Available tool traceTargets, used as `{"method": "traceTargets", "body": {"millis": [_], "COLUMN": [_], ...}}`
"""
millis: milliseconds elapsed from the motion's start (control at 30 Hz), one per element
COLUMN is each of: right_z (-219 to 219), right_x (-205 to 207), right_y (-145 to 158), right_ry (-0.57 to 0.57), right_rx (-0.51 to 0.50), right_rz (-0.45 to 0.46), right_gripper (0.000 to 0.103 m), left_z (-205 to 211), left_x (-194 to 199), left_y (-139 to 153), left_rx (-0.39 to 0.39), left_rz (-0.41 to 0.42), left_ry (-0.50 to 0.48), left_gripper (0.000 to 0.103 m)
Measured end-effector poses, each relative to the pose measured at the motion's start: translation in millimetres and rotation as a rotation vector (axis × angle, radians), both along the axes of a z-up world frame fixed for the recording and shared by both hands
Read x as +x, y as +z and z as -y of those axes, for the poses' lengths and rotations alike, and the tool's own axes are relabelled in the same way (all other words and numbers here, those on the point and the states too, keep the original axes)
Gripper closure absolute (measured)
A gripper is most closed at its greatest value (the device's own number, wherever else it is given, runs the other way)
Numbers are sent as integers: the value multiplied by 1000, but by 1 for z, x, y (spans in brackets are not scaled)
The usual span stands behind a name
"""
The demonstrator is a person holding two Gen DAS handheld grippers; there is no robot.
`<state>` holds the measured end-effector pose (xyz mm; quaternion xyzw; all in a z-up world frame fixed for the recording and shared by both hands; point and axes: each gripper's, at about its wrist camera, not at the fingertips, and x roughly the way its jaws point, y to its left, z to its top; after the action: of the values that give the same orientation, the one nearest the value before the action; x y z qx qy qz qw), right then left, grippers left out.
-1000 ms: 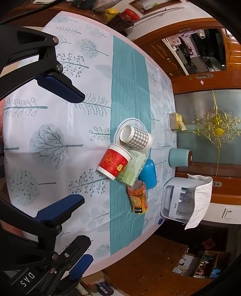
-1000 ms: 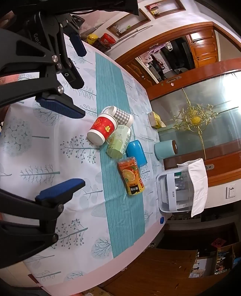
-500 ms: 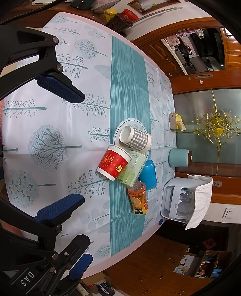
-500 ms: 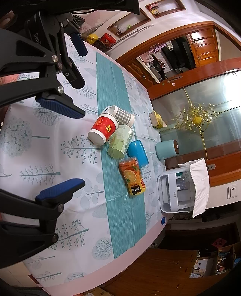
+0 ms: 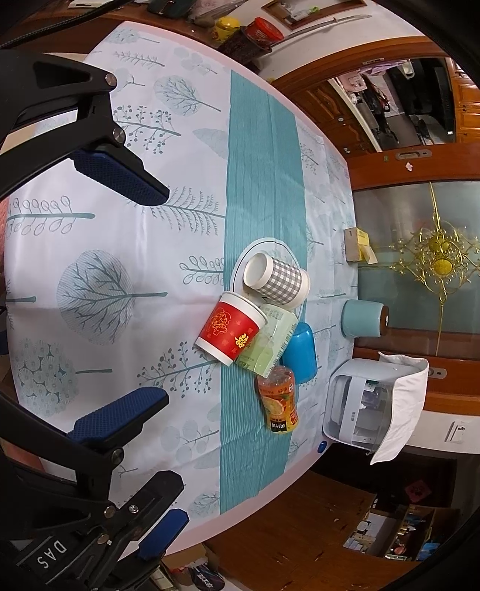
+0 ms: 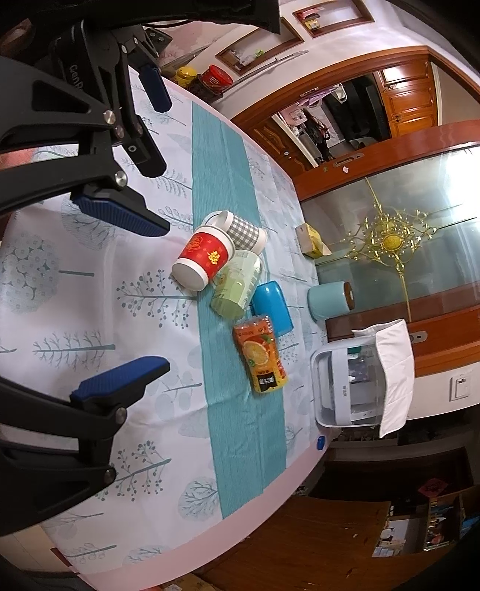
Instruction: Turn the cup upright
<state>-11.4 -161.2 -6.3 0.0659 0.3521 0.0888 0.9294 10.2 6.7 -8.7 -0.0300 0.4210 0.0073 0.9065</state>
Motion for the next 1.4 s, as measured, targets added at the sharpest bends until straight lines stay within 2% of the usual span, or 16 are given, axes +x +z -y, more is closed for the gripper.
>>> {"method": "traceTargets", "body": {"millis": [600, 967, 1100, 1400], "right_z": [-15, -28, -26, -39], "right_x": [15, 47, 62, 90], "right_y": [6, -4, -8, -4], "right_ry": [45, 124, 148, 229], "right_rx": [-73, -113, -77, -74], "right_rz": [31, -57, -111, -127], "right_gripper": [35, 35, 35, 36], "left_z": [-10, -25, -29, -39], "left_x": [20, 40, 47, 71], "left_y": [-7, -11, -12, -22], "left_rx": [-6, -13, -12, -10], "left_rz": [-21, -9, -5, -23], "left_ry": [23, 71, 70, 80], "left_gripper": [6, 6, 6, 6]}}
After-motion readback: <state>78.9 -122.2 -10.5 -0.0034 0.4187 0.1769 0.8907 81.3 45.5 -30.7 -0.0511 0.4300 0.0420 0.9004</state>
